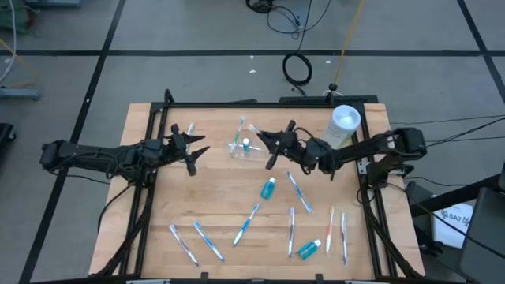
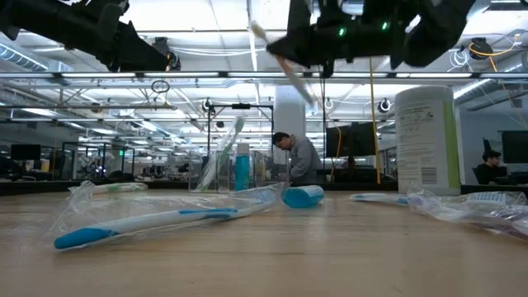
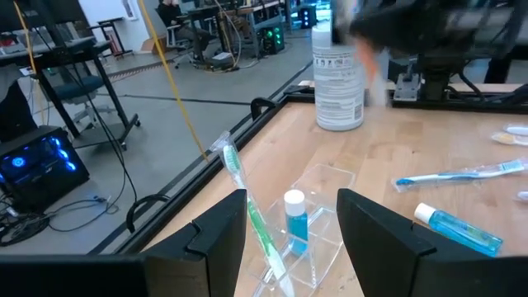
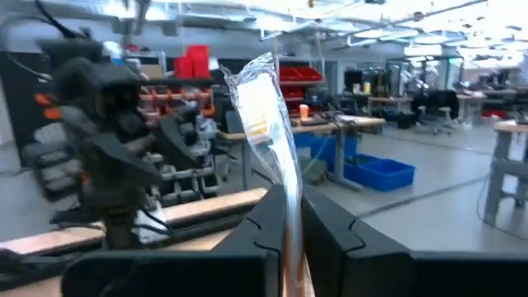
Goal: Pick & Place toothbrushing station
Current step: Put the orange toothbrush into the right section of the transparent organizer
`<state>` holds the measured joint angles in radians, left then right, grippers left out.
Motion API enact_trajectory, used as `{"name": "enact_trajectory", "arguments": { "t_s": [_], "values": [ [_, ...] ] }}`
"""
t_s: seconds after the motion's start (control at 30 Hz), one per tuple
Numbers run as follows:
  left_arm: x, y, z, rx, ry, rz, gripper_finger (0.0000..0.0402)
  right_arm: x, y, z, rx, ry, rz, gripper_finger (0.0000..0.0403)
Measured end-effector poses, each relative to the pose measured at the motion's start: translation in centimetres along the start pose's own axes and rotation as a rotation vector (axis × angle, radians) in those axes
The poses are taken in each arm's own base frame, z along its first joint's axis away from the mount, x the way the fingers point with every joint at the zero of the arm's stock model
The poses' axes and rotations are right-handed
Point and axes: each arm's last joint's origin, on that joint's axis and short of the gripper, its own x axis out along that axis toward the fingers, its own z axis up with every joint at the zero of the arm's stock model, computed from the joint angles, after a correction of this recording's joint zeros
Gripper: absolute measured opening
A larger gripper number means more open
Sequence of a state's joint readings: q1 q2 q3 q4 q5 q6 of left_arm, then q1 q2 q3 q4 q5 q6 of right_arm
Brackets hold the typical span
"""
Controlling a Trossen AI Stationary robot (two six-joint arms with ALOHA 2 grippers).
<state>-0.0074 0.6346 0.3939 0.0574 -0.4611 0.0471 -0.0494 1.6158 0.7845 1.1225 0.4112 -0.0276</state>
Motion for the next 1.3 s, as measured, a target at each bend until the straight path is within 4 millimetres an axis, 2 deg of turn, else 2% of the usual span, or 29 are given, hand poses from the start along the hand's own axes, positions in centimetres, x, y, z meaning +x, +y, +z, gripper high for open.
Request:
{"name": "enact_trajectory", "arguments": {
  "t_s": [0.23,0.37,0.5,0.67,0.77,0.9,1.0,1.3],
  "values": [
    [0.0,0.0,0.0,0.001,0.003,0.0,0.0196,1.5,-1.6,-4.1,0.071,-0.053,-0.041,0.0017],
    [0.0,0.0,0.0,0.001,0.003,0.0,0.0196,2.1,-2.5,-5.7,0.134,-0.123,-0.07,0.0018],
    [0.0,0.0,0.0,0.002,0.003,0.0,0.0195,2.9,-3.0,-7.6,0.192,-0.105,-0.087,0.0018],
    [0.0,0.0,-0.1,0.003,0.005,0.0,0.0196,4.0,-2.9,-9.0,0.216,-0.083,-0.09,0.0019],
    [0.0,0.0,-0.1,0.005,0.009,0.0,0.0196,4.1,-2.8,-9.5,0.185,-0.053,-0.105,0.0019],
    [0.0,0.0,-0.1,0.006,0.01,-0.001,0.0196,4.0,-3.0,-10.4,0.18,0.024,-0.233,0.0019],
    [0.0,0.0,-0.1,0.007,0.013,-0.001,0.0196,3.9,-2.7,-10.4,0.172,0.03,-0.234,0.0022],
    [0.0,0.0,-0.2,0.012,0.023,-0.001,0.0196,3.7,-2.3,-11.0,0.097,0.103,-0.239,0.0059]
  ]
}}
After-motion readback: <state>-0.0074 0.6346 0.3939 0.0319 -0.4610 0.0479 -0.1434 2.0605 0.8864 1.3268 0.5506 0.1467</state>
